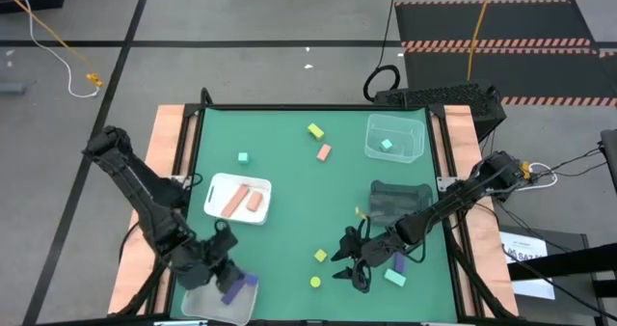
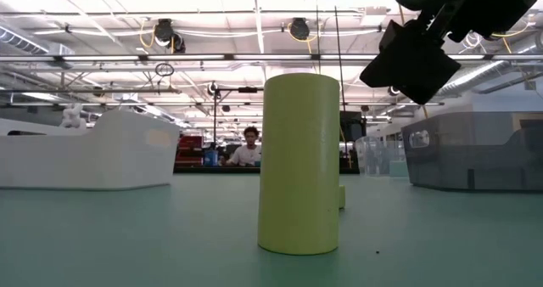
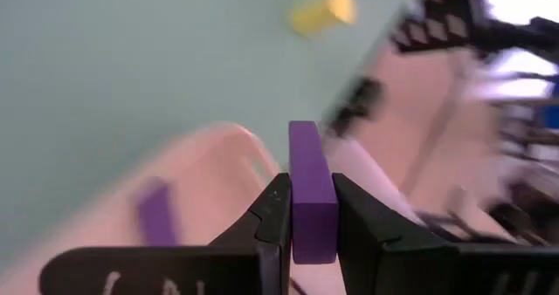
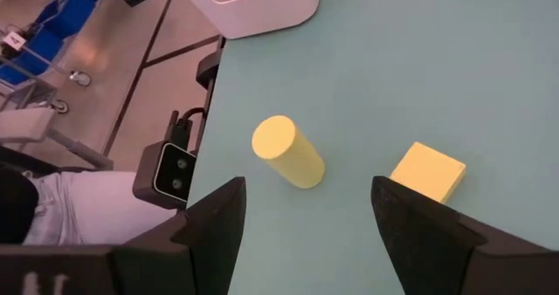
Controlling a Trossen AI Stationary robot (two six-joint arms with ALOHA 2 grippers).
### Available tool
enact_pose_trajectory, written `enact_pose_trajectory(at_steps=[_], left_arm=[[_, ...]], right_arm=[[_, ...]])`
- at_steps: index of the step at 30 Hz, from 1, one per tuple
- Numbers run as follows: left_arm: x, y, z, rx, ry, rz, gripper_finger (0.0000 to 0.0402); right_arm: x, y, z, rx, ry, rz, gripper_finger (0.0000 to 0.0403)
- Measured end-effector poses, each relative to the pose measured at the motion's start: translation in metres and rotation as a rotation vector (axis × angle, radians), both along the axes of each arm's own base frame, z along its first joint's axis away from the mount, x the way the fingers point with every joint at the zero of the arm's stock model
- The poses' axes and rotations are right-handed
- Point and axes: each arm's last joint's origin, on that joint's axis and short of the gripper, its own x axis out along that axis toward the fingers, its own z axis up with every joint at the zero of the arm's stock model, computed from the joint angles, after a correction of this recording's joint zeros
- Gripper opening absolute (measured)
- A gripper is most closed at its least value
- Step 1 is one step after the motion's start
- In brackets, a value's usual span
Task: Sort & place blocks by color
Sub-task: Put the top violet block into the gray bin
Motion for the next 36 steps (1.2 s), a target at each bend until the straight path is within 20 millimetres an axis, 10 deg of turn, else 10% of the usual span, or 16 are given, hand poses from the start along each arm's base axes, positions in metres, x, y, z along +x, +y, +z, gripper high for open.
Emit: enact_pose_trajectory(at_steps=[9, 20, 36], left_arm=[[-0.027, -0.027, -0.031, -0.041, 0.276, 0.112, 0.0056], [-0.015, -0.023, -0.069, 0.118, 0.447, 0.253, 0.0056], [0.012, -0.009, -0.063, 0.112, 0.384, 0.113, 0.0099]], right_arm=[[0.000, 0.000, 0.000, -0.030, -0.012, 0.021, 0.0238], [0.000, 0.000, 0.000, -0.030, -0.012, 0.020, 0.0238], [-0.001, 0.001, 0.000, -0.054, -0.024, 0.038, 0.0238]])
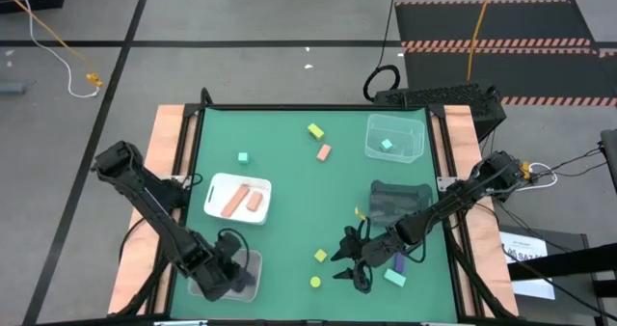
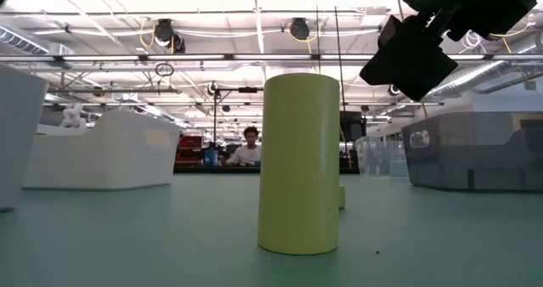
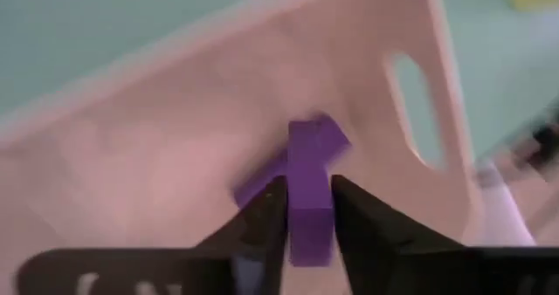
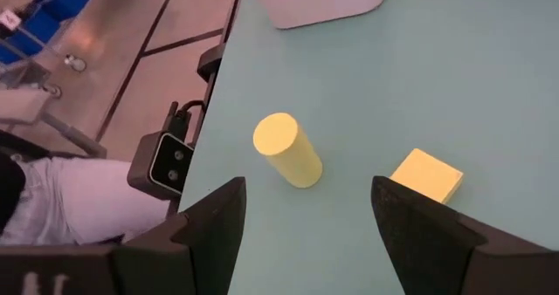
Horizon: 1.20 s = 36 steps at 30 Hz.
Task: Sort & place blocks by color
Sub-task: Put the top violet block into the gray bin, then put the bottom green block into the black bin
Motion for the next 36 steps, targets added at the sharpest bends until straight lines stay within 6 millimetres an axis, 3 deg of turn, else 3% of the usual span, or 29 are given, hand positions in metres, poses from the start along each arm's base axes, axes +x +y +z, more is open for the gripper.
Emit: enact_pose_trajectory(at_steps=[5, 10, 19, 36], left_arm=[[0.001, -0.001, 0.010, -0.052, -0.051, -0.031, 0.0172], [-0.005, 0.005, 0.022, -0.071, -0.072, -0.042, 0.0206], [-0.014, 0.019, 0.048, -0.017, -0.241, -0.010, 0.0213], [-0.013, 0.022, 0.050, 0.038, -0.287, -0.070, 0.0214]], right_arm=[[0.001, 0.000, 0.001, -0.064, -0.044, 0.048, 0.0240], [0.003, 0.001, 0.000, -0.162, -0.101, 0.085, 0.0246], [0.017, 0.010, -0.026, -0.237, -0.205, 0.121, 0.0245], [0.027, 0.029, -0.062, -0.165, -0.347, 0.131, 0.0244]])
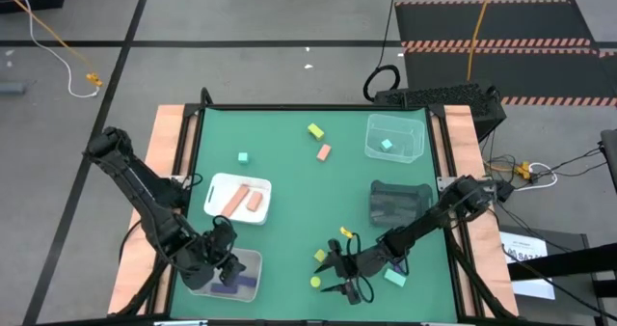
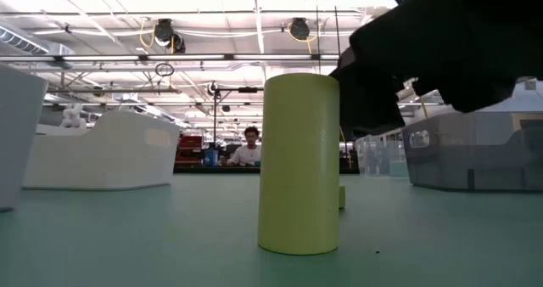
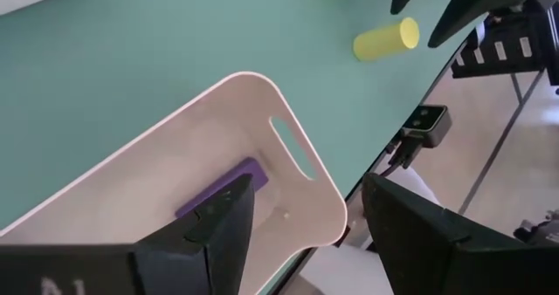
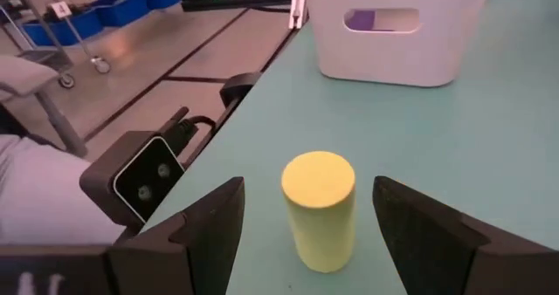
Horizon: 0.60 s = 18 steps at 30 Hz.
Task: Sort & place blocks by color
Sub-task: Put the bottom green block into the black bin
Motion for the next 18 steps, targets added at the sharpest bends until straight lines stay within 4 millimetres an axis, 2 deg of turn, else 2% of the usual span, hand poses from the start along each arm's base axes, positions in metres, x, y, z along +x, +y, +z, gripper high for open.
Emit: enact_pose_trajectory(at_steps=[11, 14, 18], left_arm=[[0.000, 0.000, 0.000, 0.002, 0.001, -0.001, 0.0214], [0.000, 0.000, 0.000, 0.002, 0.001, -0.001, 0.0214], [0.000, 0.000, 0.000, 0.001, 0.001, 0.000, 0.0214]], right_arm=[[0.021, 0.013, -0.013, -0.072, -0.039, -0.001, 0.0238], [0.021, 0.012, -0.013, -0.075, -0.036, -0.005, 0.0207], [0.020, 0.011, -0.012, -0.076, -0.030, -0.004, 0.0119]])
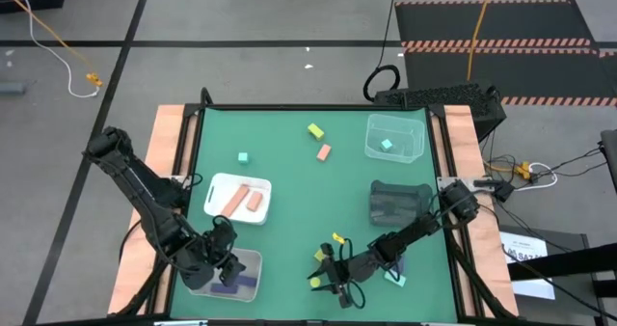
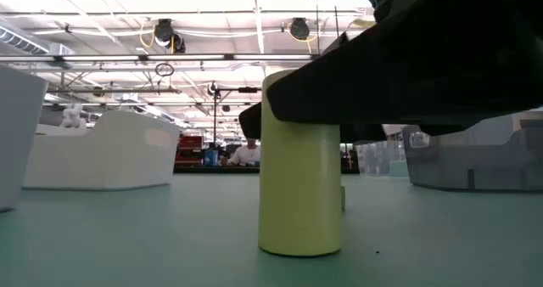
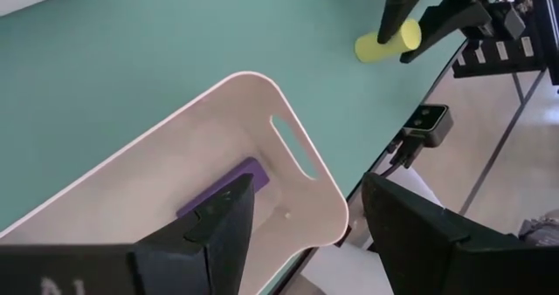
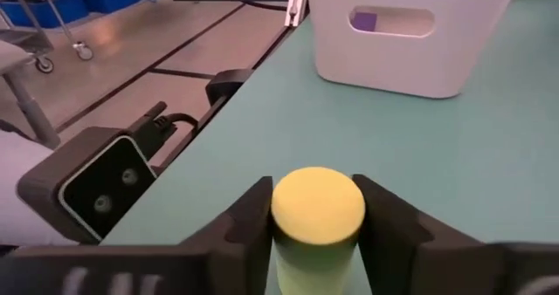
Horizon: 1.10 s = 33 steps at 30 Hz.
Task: Sort & place blocks by color
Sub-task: Put the bottom green block into the black bin
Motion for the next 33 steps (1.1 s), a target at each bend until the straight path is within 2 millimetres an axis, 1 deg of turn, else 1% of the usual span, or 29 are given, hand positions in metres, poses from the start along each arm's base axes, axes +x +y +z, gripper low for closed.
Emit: enact_pose_trajectory(at_steps=[1, 5, 7, 9, 13, 16, 19, 24, 26, 29, 33], left_arm=[[0.000, 0.000, 0.000, 0.000, 0.000, 0.000, 0.0214], [0.000, 0.000, 0.000, -0.002, -0.001, 0.001, 0.0214], [0.000, 0.000, 0.000, -0.001, -0.004, 0.002, 0.0214], [0.001, 0.000, 0.000, 0.010, -0.016, 0.013, 0.0214], [0.006, 0.006, 0.001, 0.044, -0.039, 0.024, 0.0214], [0.012, 0.010, 0.002, 0.098, -0.076, 0.004, 0.0214], [0.020, 0.016, 0.003, 0.159, -0.120, -0.023, 0.0214], [0.039, 0.026, 0.010, 0.302, -0.253, -0.098, 0.0214], [0.046, 0.030, 0.014, 0.385, -0.317, -0.139, 0.0214], [0.057, 0.036, 0.022, 0.528, -0.409, -0.195, 0.0214], [0.070, 0.044, 0.031, 0.705, -0.505, -0.249, 0.0214]], right_arm=[[0.000, 0.000, 0.000, 0.000, 0.001, 0.002, 0.0108], [0.001, -0.001, 0.002, 0.002, -0.001, -0.002, 0.0109], [0.001, -0.004, 0.008, 0.002, -0.001, -0.008, 0.0109], [0.001, -0.008, 0.021, -0.025, -0.008, -0.008, 0.0109], [-0.003, -0.018, 0.056, -0.135, -0.049, -0.006, 0.0109], [-0.010, -0.029, 0.092, -0.253, -0.119, -0.040, 0.0109], [-0.022, -0.044, 0.130, -0.358, -0.188, -0.105, 0.0109], [-0.045, -0.068, 0.182, -0.509, -0.298, -0.221, 0.0109], [-0.052, -0.074, 0.198, -0.577, -0.359, -0.224, 0.0109], [-0.060, -0.079, 0.214, -0.705, -0.452, -0.218, 0.0109], [-0.064, -0.081, 0.226, -0.841, -0.541, -0.219, 0.0109]])
